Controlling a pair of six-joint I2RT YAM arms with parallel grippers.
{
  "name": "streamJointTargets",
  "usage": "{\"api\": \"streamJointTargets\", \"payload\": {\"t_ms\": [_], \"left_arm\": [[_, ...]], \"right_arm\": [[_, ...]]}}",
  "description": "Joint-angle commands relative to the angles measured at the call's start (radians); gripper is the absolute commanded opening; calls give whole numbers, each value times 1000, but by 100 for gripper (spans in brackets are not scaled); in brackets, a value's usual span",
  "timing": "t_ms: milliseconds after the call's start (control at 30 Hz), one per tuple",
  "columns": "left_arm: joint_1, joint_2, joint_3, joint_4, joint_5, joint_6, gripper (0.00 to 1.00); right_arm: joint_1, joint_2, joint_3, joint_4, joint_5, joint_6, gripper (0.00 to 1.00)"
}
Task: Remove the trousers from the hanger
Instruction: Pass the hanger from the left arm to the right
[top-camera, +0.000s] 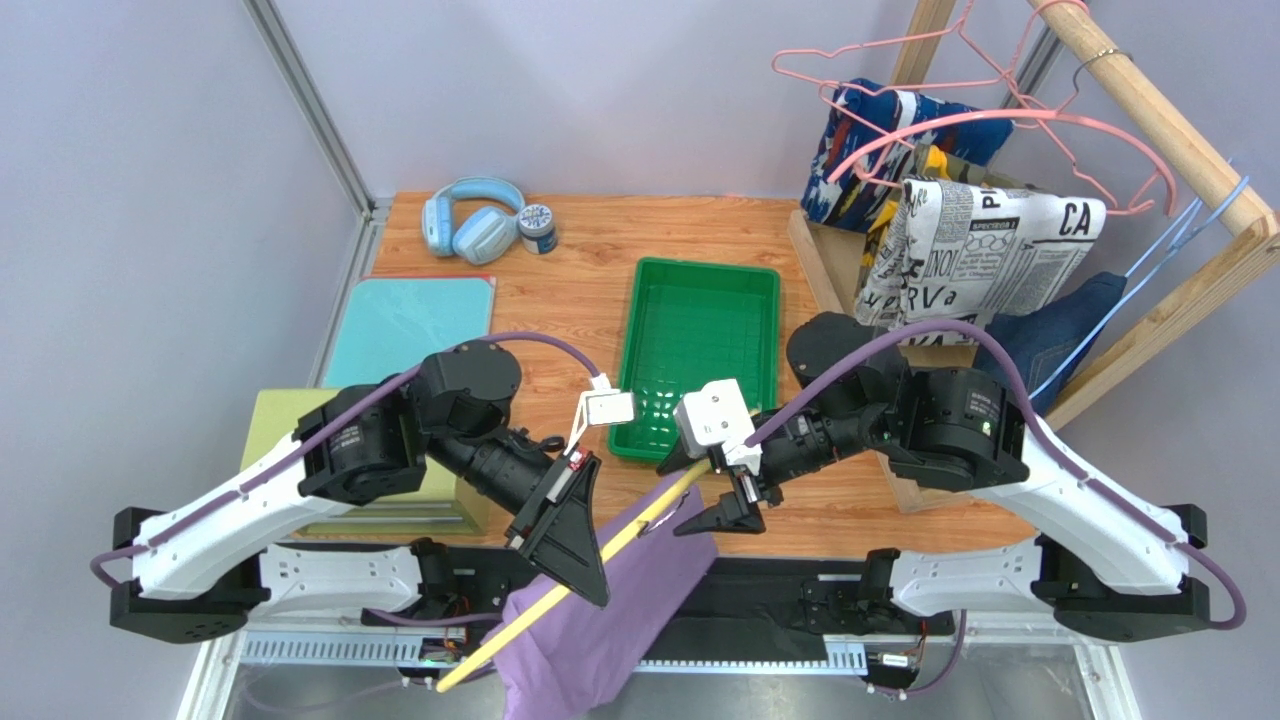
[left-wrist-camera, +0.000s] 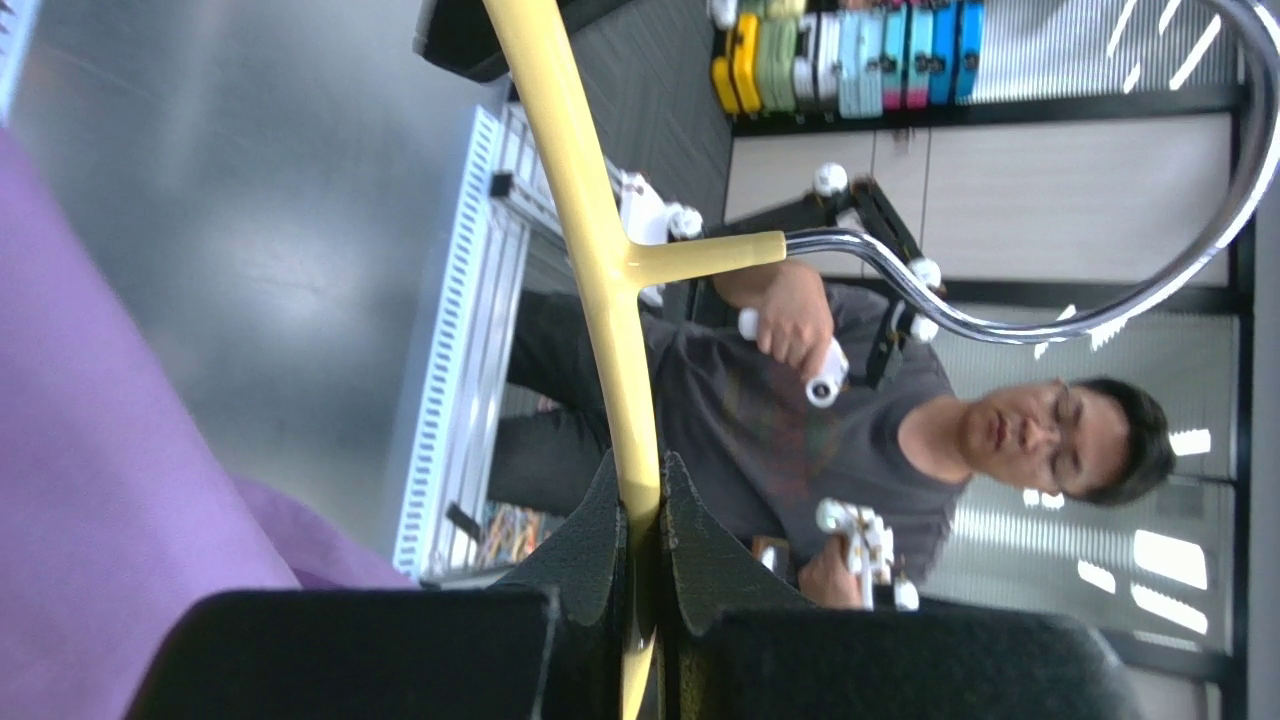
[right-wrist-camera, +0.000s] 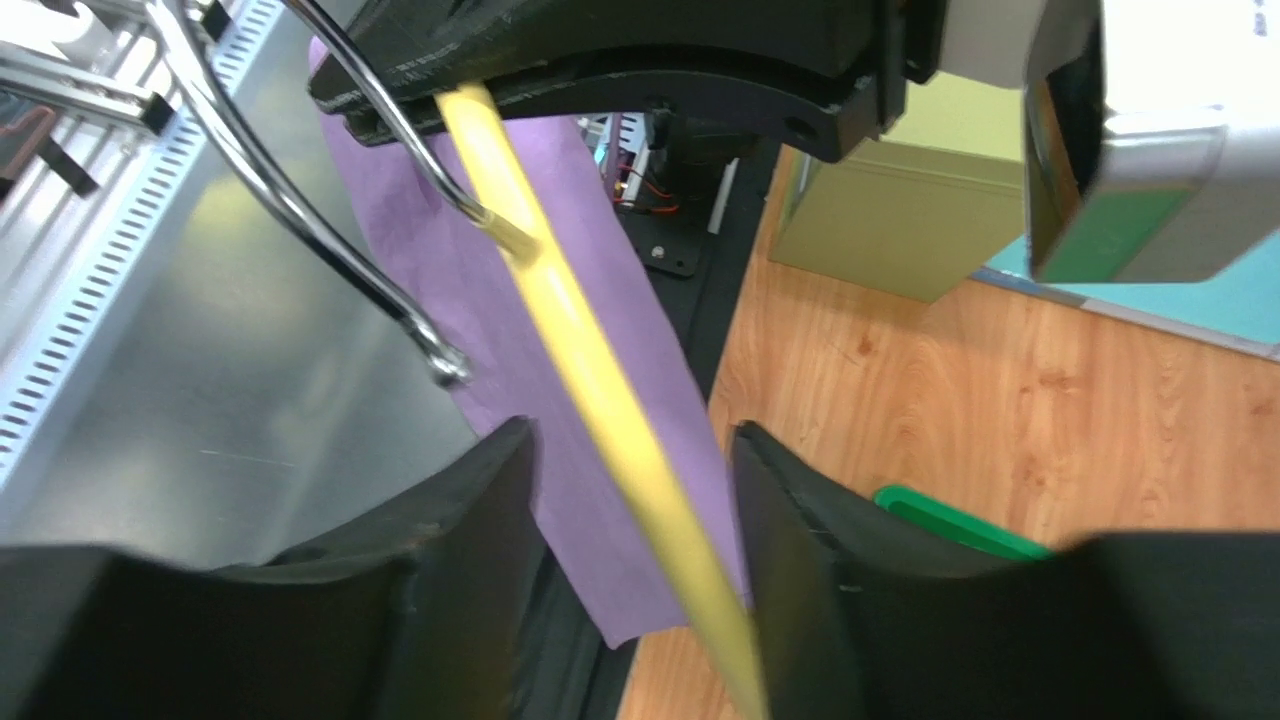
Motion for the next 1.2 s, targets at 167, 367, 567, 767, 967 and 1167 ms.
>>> {"api": "streamJointTargets", "payload": {"t_ms": [167, 367, 567, 767, 967, 1167], "left_arm": [[3, -12, 95, 93, 3, 21, 0], [3, -61, 133, 66, -215, 32, 43], [5, -81, 459, -332, -829, 107, 70], [5, -325, 253, -126, -1185, -44, 68], [5, -255, 148, 69, -1068, -146, 66], [3, -91, 82, 289, -1048, -272, 66]], "right_arm": [[5, -35, -87, 122, -226, 308, 0], [10, -204, -292, 394, 16, 563, 0], [10, -317, -317, 305, 234, 600, 0], [10, -330, -248, 180, 638, 658, 0], [10, -304, -182, 228, 910, 697, 0], [13, -275, -205, 388, 955, 698, 0]]}}
